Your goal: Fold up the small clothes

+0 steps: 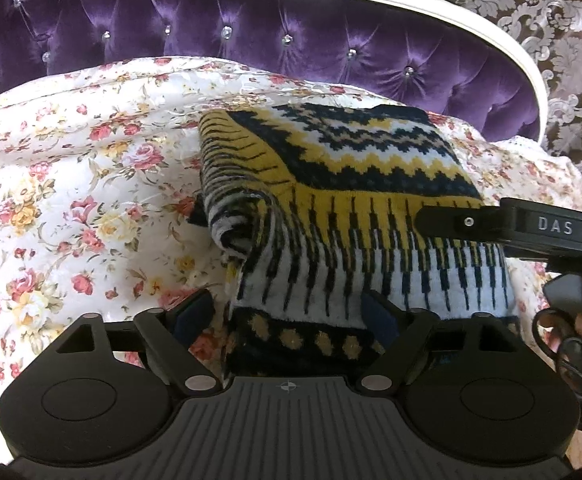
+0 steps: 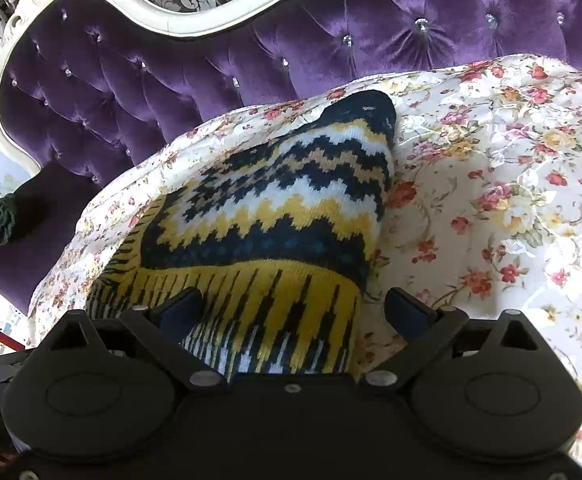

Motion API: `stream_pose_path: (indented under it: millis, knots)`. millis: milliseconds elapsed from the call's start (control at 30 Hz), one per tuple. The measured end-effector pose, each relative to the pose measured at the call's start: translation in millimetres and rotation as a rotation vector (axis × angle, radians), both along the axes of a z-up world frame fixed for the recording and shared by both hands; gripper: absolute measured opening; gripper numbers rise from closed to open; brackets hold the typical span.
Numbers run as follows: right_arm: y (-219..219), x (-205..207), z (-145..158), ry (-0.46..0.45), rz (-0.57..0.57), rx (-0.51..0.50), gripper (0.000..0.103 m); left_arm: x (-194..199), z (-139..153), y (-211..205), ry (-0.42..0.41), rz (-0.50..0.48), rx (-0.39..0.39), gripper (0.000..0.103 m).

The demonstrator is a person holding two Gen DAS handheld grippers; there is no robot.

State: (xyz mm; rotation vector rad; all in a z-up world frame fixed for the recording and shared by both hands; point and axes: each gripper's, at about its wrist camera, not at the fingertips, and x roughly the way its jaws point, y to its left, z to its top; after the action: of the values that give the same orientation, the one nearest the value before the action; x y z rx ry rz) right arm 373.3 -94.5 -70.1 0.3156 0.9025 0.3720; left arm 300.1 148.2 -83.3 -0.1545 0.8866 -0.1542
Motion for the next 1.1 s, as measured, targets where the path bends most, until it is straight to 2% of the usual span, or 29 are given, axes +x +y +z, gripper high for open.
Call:
stream_pose_path:
  millis: [200, 400, 467, 500, 533, 567, 633, 733, 867, 1100]
  knots:
    - [7.1, 8.9, -2.6, -0.004, 0.029, -0.013, 0.100, 9.1, -0.5, 0.2, 0.000, 0.004, -0.036, 0.084]
    - [11.8, 15.5, -5.3, -0.004, 0.044, 0.017, 0.100, 17.5, -0.9, -1.6, 0.005, -0.032, -0.126, 0.084]
    - [13.3, 17.0, -5.6, -0.001, 0.050, 0.021, 0.098, 18.7, -2.3, -2.6, 0.006, -0.049, -0.147, 0.077]
    - [14.3, 17.2, -5.2, 0.000, 0.053, 0.015, 0.094, 18.5, -3.0, -1.8, 0.003, -0.049, -0.166, 0.059]
    - [15.3, 17.1, -4.1, -0.002, 0.054, 0.002, 0.078, 18.3, -2.9, -0.9, -0.002, -0.039, -0.176, 0.039]
    - [16.0, 16.6, -2.4, -0.006, 0.053, -0.006, 0.067, 18.1, -1.9, 0.2, -0.007, -0.036, -0.187, 0.036]
    - [13.0, 17.3, 3.6, 0.004, 0.045, 0.007, 0.057, 18.6, 1.3, 1.9, 0.002, -0.044, -0.205, 0.026]
    - [8.1, 16.5, 12.8, 0.037, 0.036, 0.027, 0.052, 15.5, 7.7, 4.0, 0.025, -0.055, -0.250, 0.024]
    - [1.8, 3.8, 25.7, 0.067, 0.043, 0.029, 0.052, -6.3, 17.1, -3.3, 0.041, -0.091, -0.268, 0.024]
    - [-16.4, -62.0, 40.1, 0.132, 0.067, 0.032, 0.052, -79.0, 36.5, -22.4, 0.092, -0.202, -0.301, 0.024]
